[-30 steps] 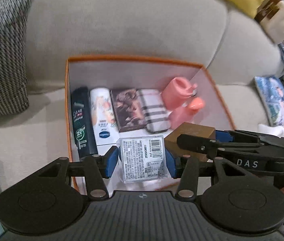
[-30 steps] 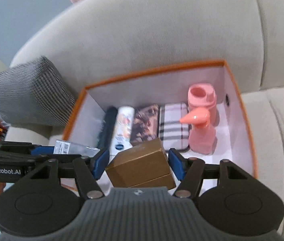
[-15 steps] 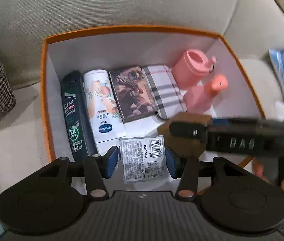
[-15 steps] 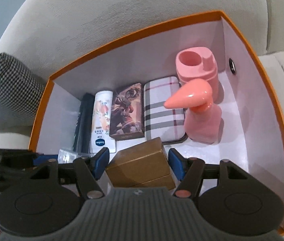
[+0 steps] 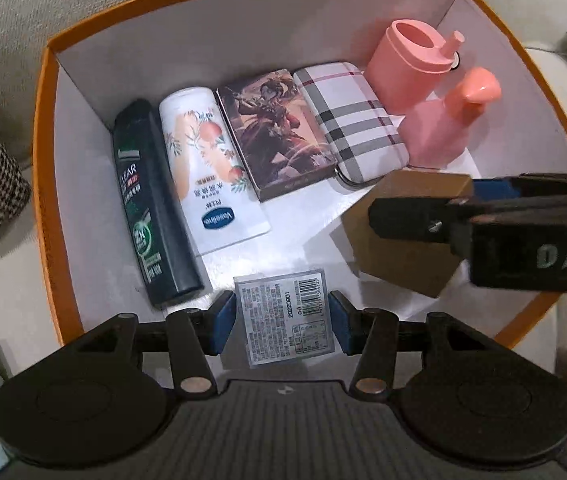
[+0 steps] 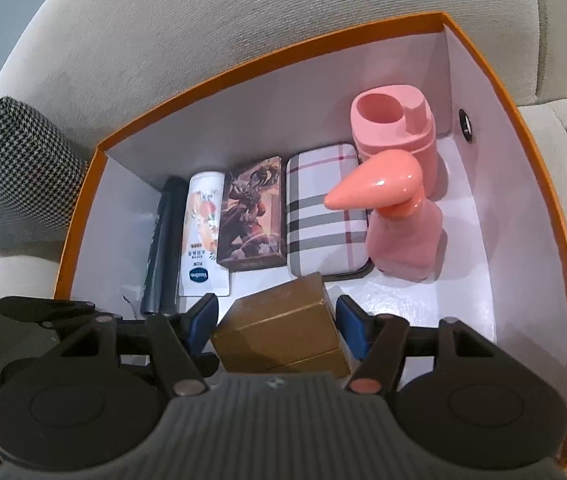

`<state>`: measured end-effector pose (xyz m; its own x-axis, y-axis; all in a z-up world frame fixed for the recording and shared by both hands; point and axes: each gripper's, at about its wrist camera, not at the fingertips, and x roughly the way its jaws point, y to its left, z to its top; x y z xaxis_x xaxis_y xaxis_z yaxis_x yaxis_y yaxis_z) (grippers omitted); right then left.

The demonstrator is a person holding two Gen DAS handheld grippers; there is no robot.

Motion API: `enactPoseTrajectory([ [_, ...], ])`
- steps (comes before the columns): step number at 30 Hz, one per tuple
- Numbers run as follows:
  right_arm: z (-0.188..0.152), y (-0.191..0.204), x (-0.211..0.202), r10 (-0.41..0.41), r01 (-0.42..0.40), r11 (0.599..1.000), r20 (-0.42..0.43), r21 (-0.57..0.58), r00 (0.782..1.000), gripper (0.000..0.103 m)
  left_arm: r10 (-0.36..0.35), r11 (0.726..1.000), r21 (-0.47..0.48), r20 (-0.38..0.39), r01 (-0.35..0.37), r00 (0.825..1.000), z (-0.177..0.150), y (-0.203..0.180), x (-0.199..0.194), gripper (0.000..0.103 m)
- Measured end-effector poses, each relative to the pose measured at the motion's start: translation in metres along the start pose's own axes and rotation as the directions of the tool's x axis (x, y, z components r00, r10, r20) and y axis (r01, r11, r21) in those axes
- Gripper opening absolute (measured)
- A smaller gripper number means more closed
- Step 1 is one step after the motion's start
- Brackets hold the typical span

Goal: Organize rigid objects
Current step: 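Carry the brown box and silver packet over the shoebox with both tools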

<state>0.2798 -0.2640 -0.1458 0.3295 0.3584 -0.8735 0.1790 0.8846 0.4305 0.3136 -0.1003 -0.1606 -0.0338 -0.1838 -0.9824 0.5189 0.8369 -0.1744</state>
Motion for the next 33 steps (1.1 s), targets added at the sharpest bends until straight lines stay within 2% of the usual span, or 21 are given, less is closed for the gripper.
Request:
enactPoseTrajectory([
  [2, -0.001, 0.001, 0.003, -0.004, 0.004, 1.0, -0.009, -0.006, 1.0, 0.066, -0.035, 0.999, -0.005, -0.009, 0.035, 0.999, 0.0, 0.003, -0.005, 0.068],
  [5, -0.002, 0.002, 0.007, -0.015, 0.015, 1.0, -0.015, 0.003, 1.0, 0.066, -0.072, 0.997, 0.0, 0.016, 0.072, 0.997, -0.003, 0.007, -0.018, 0.068],
  [8, -0.004, 0.003, 0.01, -0.016, 0.016, 1.0, -0.015, 0.004, 1.0, 0.066, -0.109, 0.994, 0.007, 0.076, 0.109, 0.991, -0.01, 0.008, -0.043, 0.066],
  [11, -0.005, 0.008, 0.01, -0.018, 0.018, 1.0, -0.005, -0.013, 1.0, 0.066, -0.164, 0.986, 0.012, 0.167, 0.165, 0.972, -0.016, 0.019, -0.076, 0.064],
  [12, -0.005, 0.009, 0.01, -0.014, 0.015, 1.0, 0.004, -0.015, 1.0, 0.066, -0.151, 0.988, 0.011, 0.201, 0.152, 0.968, -0.016, 0.022, -0.086, 0.063],
  [15, -0.006, 0.018, 0.01, -0.007, 0.008, 0.998, 0.017, -0.058, 1.0, 0.066, -0.078, 0.996, -0.019, 0.337, 0.089, 0.938, -0.023, 0.035, -0.11, 0.062],
  [18, -0.011, 0.031, 0.014, -0.019, 0.02, 0.994, 0.016, -0.103, 1.0, 0.066, -0.037, 0.994, -0.081, 0.385, 0.074, 0.922, -0.026, 0.05, -0.117, 0.062],
  [20, -0.013, 0.036, 0.017, -0.017, 0.017, 0.995, 0.004, -0.102, 1.0, 0.066, -0.024, 0.99, -0.118, 0.372, 0.073, 0.928, -0.026, 0.059, -0.111, 0.062],
  [24, -0.018, 0.043, 0.022, 0.011, -0.011, 0.997, -0.008, -0.072, 1.0, 0.066, 0.031, 0.988, -0.152, 0.326, 0.02, 0.945, -0.032, 0.066, -0.095, 0.062],
  [28, -0.024, 0.053, 0.029, 0.023, -0.024, 0.997, -0.02, -0.073, 1.0, 0.066, 0.004, 0.988, -0.151, 0.294, 0.043, 0.956, -0.041, 0.071, -0.084, 0.056],
  [33, -0.027, 0.064, 0.033, 0.028, -0.031, 0.996, -0.033, -0.086, 0.999, 0.066, 0.008, 0.989, -0.144, 0.286, 0.035, 0.958, -0.051, 0.069, -0.077, 0.052],
])
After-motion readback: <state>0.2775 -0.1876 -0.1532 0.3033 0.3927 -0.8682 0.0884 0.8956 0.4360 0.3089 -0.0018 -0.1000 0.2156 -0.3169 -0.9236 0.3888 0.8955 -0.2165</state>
